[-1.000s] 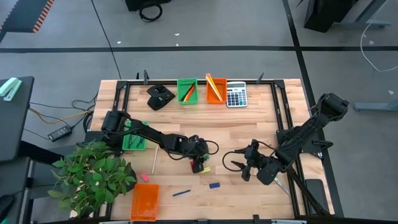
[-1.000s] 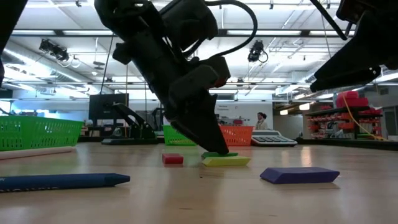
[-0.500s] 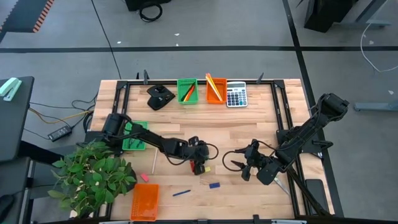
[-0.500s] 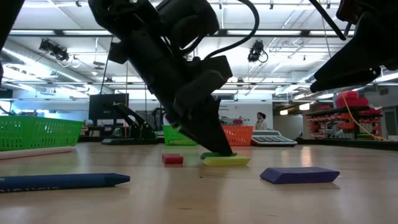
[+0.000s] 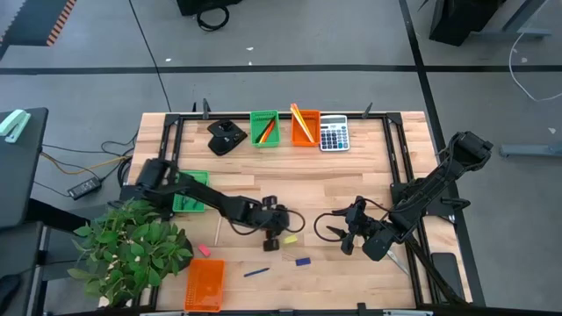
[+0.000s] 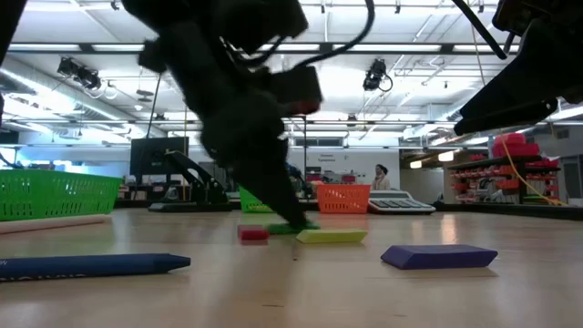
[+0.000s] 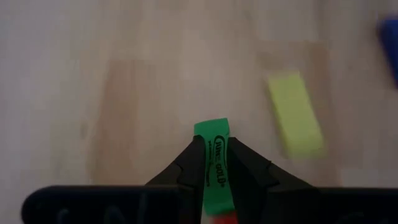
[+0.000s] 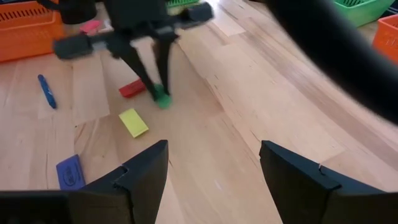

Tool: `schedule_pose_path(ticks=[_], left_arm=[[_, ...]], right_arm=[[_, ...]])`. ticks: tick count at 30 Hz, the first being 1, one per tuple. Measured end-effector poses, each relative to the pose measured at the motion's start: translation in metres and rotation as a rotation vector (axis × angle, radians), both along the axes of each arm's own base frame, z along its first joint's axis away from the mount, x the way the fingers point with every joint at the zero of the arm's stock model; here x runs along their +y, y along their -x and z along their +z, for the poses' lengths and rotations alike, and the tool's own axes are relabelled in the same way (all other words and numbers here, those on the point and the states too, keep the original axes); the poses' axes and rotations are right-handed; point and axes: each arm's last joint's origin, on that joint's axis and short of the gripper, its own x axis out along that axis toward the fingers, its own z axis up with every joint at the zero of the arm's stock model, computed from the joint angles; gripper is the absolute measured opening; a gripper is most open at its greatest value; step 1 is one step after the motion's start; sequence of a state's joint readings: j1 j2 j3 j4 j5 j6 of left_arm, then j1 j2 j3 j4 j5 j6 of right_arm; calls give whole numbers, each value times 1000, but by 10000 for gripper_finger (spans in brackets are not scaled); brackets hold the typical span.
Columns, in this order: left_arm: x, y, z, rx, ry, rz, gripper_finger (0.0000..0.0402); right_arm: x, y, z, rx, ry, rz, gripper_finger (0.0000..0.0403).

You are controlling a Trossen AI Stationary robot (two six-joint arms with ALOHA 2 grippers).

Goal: Sort crayons/erasers/pens/pencils in bins
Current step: Put the green eraser into the bottom orange bin

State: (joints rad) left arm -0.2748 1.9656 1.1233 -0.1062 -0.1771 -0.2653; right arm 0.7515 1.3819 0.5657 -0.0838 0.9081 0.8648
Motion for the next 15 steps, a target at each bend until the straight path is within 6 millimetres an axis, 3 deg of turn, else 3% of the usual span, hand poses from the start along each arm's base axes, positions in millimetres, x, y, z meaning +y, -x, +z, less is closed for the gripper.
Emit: schedule_pose_path(ticks=[15], left_arm=[[-11, 43, 57, 113, 4, 28, 31]], right_arm=[[4, 4, -1, -1, -5, 7, 258]])
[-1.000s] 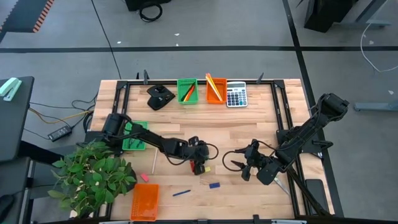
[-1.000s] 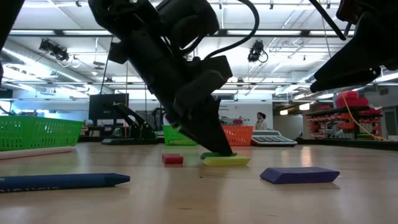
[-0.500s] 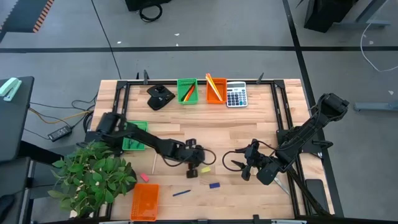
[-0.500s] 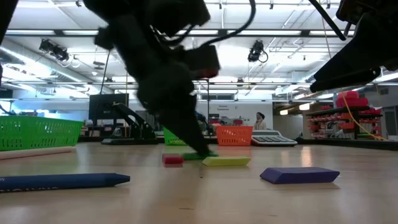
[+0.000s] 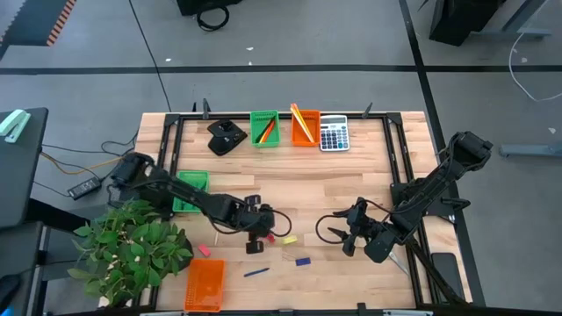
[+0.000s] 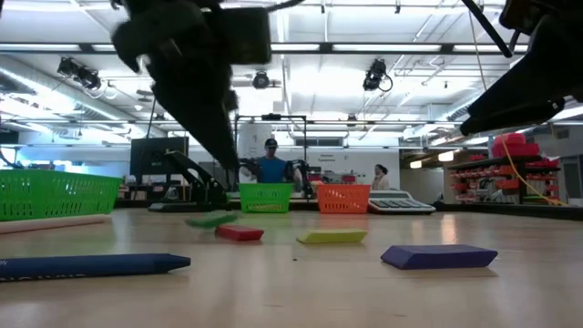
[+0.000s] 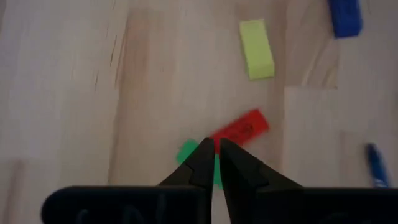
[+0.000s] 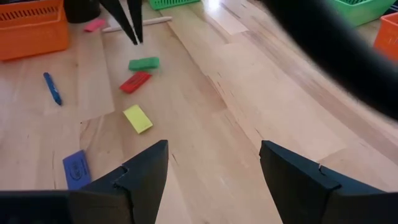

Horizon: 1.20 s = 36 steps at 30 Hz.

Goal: Sort crayons/erasers/pens/pencils in bins
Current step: Put the green eraser into the bottom orange bin

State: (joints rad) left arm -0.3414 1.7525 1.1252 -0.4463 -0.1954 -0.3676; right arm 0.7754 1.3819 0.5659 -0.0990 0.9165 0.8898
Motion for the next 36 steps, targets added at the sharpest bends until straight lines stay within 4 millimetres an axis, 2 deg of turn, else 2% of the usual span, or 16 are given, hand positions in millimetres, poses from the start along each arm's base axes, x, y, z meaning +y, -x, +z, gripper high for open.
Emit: schedule_pose_path(ticks=[5, 9, 12, 15, 21, 24, 30, 36], left_arm=[[-20, 22, 18, 36, 71, -10, 8], [-30, 35, 23, 45, 59, 15, 9], [-27, 29, 21, -16, -4, 75, 34], [-23, 20, 14, -16, -43, 3, 67], [-26, 14, -20, 113, -122, -181, 134], [-28, 12, -35, 164, -120, -196, 167], [-27, 11, -38, 158, -156, -179, 213], [-26, 8, -38, 126, -215, -173, 221]], right_arm=[[0, 0, 0, 3, 3, 0, 258], [0, 0, 0, 2, 0, -1, 258], [0, 0, 0, -3, -6, -1, 258], [1, 0, 0, 1, -22, 3, 258], [6, 4, 0, 4, -58, 25, 258], [8, 6, 0, 1, -60, 31, 258], [8, 7, -1, -5, -65, 18, 258], [7, 7, -1, -13, -63, 5, 258]])
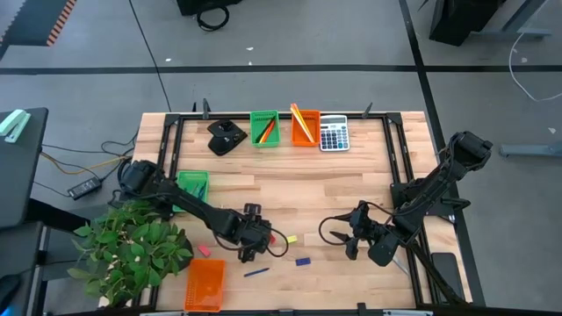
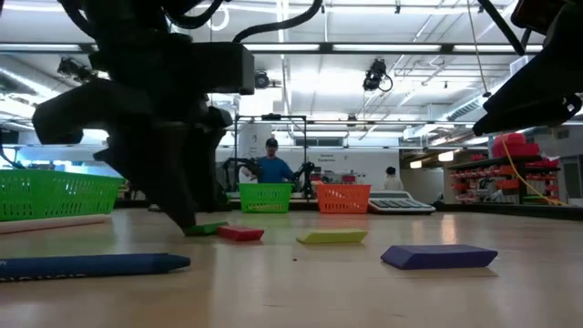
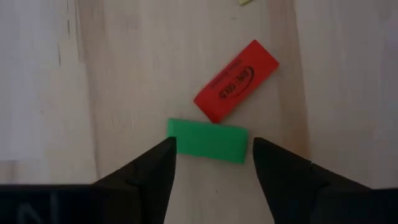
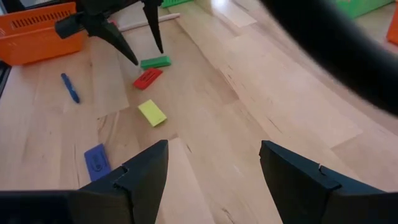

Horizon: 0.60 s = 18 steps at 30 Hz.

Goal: Sort crayons/erasers/pens/pencils in bins
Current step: Put the green eraser into the bottom orange bin

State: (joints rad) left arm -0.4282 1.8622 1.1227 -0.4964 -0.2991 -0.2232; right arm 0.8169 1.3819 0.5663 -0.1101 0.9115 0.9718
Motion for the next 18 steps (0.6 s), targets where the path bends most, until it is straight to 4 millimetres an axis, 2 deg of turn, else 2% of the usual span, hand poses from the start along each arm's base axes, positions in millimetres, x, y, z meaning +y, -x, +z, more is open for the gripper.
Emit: schedule_pose_path(ticks=[7, 18], left_arm=[[-2, -3, -14, 30, -10, -4, 203], [0, -4, -15, 18, -51, -10, 165]], right_arm=[[0, 0, 0, 1, 2, 0, 258], [-1, 0, 0, -6, 14, -8, 258]])
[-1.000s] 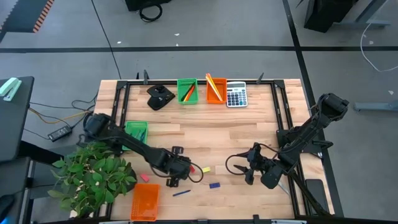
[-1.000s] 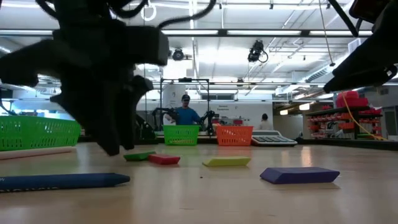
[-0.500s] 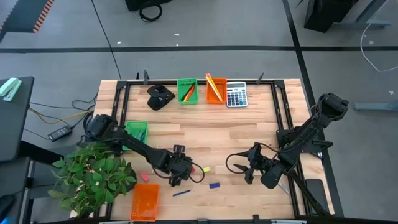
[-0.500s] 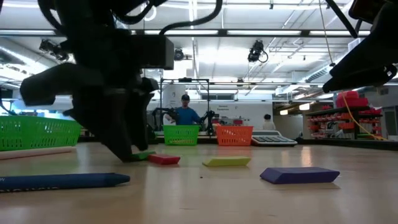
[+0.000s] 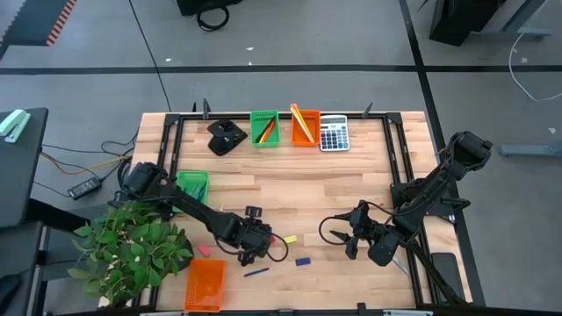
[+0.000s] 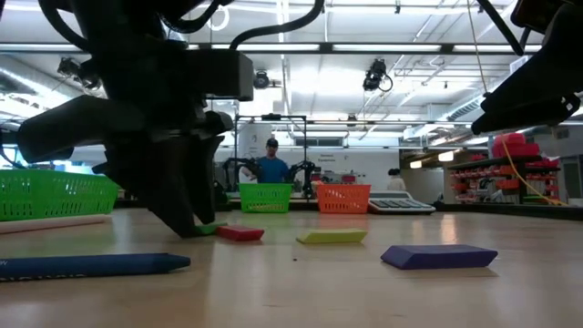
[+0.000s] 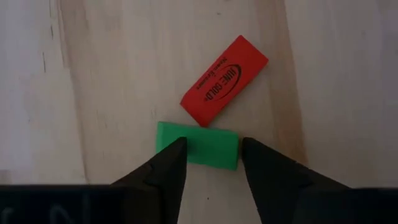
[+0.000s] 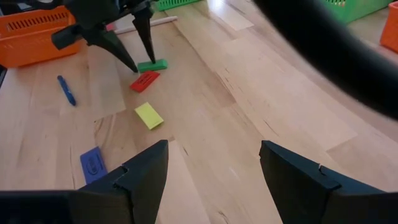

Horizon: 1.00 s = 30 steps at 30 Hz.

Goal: Sort crayons/erasers/pens/pencils in bins
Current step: Put the green eraser into the bottom orange bin

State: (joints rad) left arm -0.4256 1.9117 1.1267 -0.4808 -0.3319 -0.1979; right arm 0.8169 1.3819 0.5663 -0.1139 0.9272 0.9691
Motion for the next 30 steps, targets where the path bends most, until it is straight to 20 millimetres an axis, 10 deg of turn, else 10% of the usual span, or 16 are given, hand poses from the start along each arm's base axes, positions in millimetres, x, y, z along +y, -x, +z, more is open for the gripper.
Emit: schedule_pose_path(ticks=[12, 30], left_arm=[[-4, 1, 1, -24, -42, -13, 16], [-24, 20, 43, 12, -54, -8, 3]], right_arm=[[0, 0, 0, 4, 10, 6, 258], [-1, 1, -1, 17, 38, 15, 258]])
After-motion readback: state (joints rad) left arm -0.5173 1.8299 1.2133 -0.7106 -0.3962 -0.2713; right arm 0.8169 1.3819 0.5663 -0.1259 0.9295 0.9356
